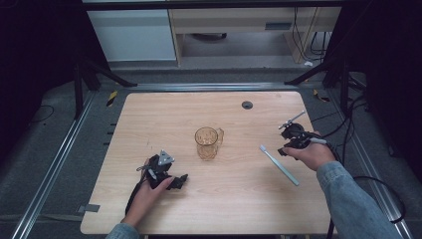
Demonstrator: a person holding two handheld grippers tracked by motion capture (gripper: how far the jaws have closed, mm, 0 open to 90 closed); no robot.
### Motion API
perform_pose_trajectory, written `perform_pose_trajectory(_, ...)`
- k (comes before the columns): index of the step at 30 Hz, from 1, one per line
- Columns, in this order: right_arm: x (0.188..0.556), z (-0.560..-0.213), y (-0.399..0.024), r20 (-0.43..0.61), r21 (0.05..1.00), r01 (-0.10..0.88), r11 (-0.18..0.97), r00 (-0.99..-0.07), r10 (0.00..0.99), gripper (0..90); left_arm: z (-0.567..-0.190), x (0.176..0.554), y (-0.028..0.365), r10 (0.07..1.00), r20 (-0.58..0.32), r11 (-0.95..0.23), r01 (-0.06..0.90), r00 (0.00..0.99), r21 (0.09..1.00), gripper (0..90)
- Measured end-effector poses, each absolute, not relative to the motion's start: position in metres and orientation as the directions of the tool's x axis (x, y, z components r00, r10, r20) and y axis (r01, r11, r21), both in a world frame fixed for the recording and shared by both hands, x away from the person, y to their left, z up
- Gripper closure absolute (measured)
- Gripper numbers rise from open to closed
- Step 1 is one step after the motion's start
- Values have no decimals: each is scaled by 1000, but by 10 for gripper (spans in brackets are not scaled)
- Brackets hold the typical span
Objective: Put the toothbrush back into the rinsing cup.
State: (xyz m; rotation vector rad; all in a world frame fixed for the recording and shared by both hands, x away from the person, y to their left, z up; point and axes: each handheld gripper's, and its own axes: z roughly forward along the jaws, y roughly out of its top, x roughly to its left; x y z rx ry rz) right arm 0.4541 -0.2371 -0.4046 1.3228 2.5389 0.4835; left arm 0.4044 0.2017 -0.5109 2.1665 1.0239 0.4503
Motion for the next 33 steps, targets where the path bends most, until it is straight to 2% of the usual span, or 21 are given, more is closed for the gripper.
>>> perform_pose_trajectory(18,463,-420,-228,-43,286,771,569,-582,812,668,-511,404,202,777,19,-453,537,629,711,0)
perform_pose_trajectory(24,466,-424,-225,-27,269,774,574,-590,807,635,-511,404,202,778,18,-452,538,628,712,0)
perform_pose_trajectory(33,469,-435,-219,-19,226,778,587,-598,801,697,-511,404,202,778,18,-451,539,628,711,0)
